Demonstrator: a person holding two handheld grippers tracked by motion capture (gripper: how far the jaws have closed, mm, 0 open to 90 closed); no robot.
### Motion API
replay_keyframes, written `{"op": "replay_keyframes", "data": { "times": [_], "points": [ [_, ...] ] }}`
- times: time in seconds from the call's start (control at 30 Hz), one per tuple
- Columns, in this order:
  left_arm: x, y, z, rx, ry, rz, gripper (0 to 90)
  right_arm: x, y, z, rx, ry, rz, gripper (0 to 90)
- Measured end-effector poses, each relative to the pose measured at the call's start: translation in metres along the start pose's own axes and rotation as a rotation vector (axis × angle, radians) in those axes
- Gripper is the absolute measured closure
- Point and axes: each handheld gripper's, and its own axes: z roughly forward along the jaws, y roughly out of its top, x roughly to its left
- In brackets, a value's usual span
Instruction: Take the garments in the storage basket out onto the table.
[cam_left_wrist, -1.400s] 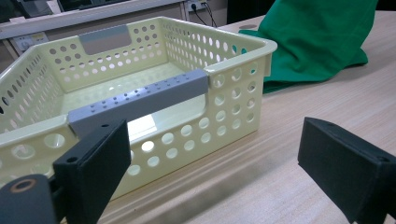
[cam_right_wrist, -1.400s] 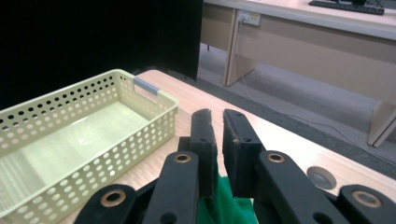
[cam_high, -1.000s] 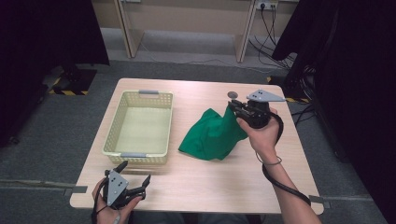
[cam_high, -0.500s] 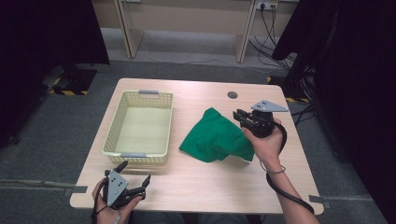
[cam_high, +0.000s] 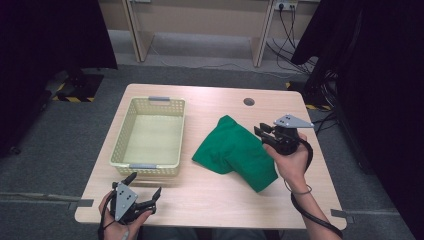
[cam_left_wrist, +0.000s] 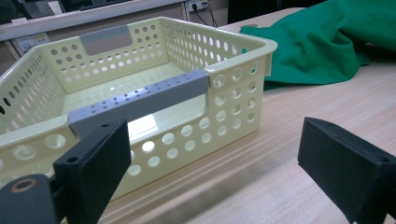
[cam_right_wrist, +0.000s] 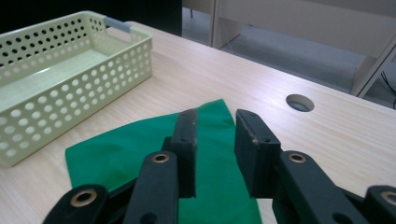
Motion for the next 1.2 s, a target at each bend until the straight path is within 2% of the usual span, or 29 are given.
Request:
{"op": "replay_keyframes", "data": {
  "times": [0.47,0.87,1.03,1.2],
  "points": [
    [-0.001,0.000,0.000,-0.004,-0.001,-0.001,8.6,0.042,-0.013,0.011,0.046,0.068,-0.100,63.9],
    [-0.001,0.000,0.000,-0.004,-0.002,0.002,8.6,0.082,-0.025,0.034,0.110,0.154,-0.198,59.7],
    [-0.001,0.000,0.000,-0.005,-0.003,0.003,8.7,0.091,-0.030,0.043,0.139,0.175,-0.218,59.6],
    [-0.001,0.000,0.000,-0.005,-0.004,0.004,8.6,0.094,-0.039,0.052,0.184,0.165,-0.247,59.5]
  ]
}}
